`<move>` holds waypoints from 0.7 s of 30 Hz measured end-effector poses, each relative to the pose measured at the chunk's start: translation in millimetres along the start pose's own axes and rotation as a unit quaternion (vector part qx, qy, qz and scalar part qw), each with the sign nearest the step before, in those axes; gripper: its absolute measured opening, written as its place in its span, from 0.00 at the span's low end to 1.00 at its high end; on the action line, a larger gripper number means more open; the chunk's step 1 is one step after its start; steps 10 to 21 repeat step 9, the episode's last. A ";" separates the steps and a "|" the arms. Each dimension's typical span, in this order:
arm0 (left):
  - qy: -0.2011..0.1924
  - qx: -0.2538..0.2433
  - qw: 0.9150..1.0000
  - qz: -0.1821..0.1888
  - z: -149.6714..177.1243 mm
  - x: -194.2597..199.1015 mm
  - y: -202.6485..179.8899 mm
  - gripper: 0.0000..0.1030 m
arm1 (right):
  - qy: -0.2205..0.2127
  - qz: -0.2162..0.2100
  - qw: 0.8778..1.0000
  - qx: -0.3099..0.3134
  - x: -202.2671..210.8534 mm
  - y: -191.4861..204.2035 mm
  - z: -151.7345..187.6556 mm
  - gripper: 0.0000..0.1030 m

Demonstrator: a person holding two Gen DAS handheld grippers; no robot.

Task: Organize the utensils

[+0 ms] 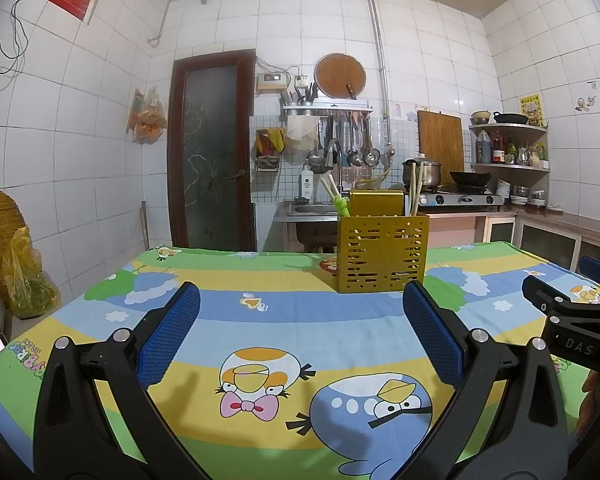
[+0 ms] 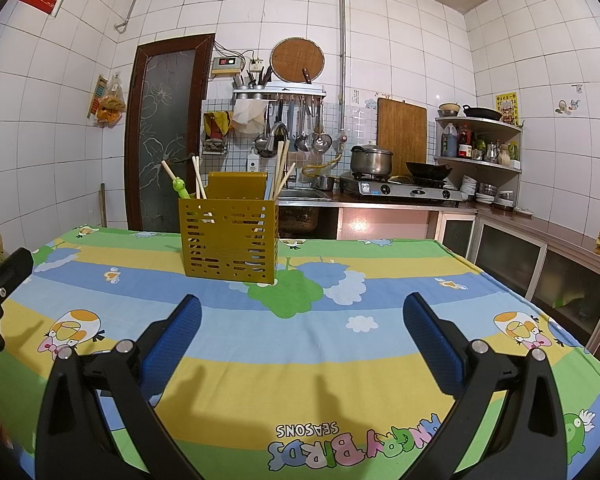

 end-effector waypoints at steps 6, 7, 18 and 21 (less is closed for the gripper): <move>0.000 0.001 1.000 0.000 -0.1 0.7 -0.6 0.95 | 0.000 0.000 1.000 0.000 0.0 0.0 0.0 0.96; 0.000 0.001 1.000 0.000 -0.9 -0.3 -0.1 0.95 | 0.000 0.000 1.000 0.001 0.0 -1.0 0.0 0.96; 0.000 0.000 1.000 0.000 -0.2 0.7 -0.5 0.95 | 0.001 0.000 1.000 0.000 -0.1 -0.1 0.1 0.96; 0.000 0.000 1.000 0.000 -0.2 0.7 -0.5 0.95 | 0.001 0.000 1.000 0.000 -0.1 -0.1 0.1 0.96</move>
Point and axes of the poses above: each gripper's, at about its wrist camera, not at the fingertips, and x roughly against the way its jaws point, y to its left, z to its underside, the point moved 6 cm from there along -x, roughly the way its jaws point, and after that the axes turned 2 degrees about y, right-handed, at the moved point
